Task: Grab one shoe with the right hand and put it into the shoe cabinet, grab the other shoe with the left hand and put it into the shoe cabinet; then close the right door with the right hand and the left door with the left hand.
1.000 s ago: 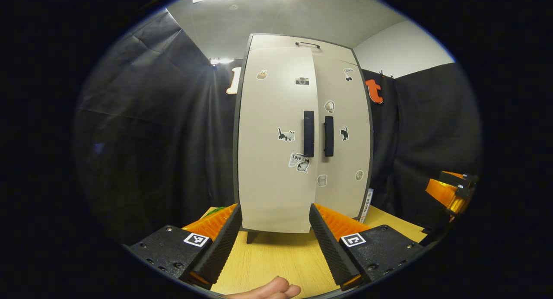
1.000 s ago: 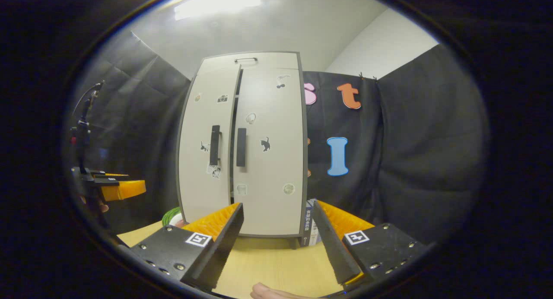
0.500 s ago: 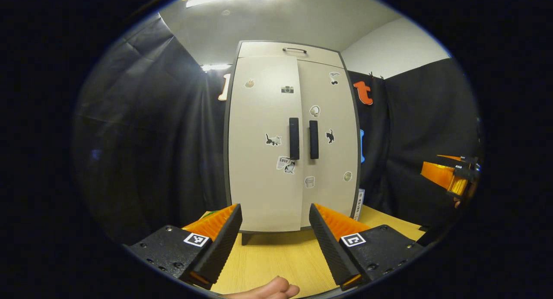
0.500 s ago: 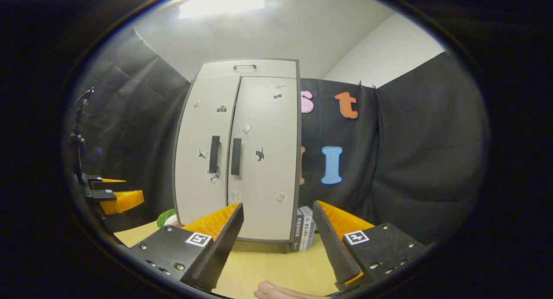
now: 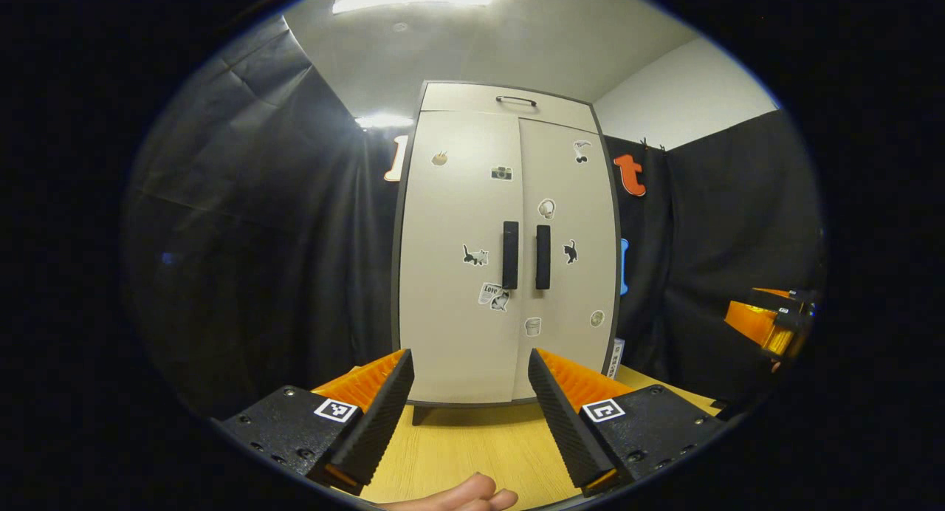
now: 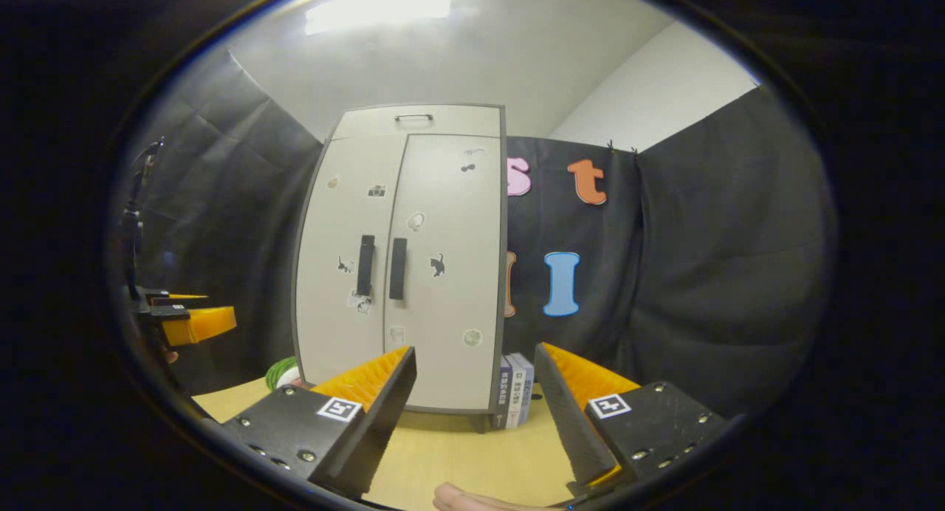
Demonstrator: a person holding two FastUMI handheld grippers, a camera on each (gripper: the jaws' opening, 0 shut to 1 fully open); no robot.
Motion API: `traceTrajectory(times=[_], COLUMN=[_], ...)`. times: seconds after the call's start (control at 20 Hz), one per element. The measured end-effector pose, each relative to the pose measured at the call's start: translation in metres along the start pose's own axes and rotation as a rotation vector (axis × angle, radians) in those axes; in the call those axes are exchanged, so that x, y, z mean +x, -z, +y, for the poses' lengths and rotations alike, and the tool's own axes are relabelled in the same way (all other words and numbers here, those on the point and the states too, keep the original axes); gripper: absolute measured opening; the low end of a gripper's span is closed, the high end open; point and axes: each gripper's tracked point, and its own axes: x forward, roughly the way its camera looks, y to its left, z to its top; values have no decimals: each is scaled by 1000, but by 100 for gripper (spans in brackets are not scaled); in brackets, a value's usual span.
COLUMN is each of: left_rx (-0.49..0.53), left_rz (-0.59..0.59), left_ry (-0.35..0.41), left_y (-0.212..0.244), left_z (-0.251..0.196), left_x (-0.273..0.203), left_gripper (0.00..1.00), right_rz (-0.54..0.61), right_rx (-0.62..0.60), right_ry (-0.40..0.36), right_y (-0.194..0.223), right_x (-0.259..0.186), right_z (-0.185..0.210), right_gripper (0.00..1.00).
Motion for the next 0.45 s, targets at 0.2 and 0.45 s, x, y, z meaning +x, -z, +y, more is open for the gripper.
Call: traceTrajectory(times=[0.2,0.45], left_rx=[-20,-30], left_rz=[-16,-36], left_ry=[-8,-8], left_y=[-6,-12], left_z=[2,-1], left_x=[-2,2], left_gripper=[95,95], right_rz=[-1,11], right_rx=[-6,3], right_ry=[0,5], right_y=[5,13], right_x=[-1,-2], right_z=[-2,-10], right_gripper=[94,96])
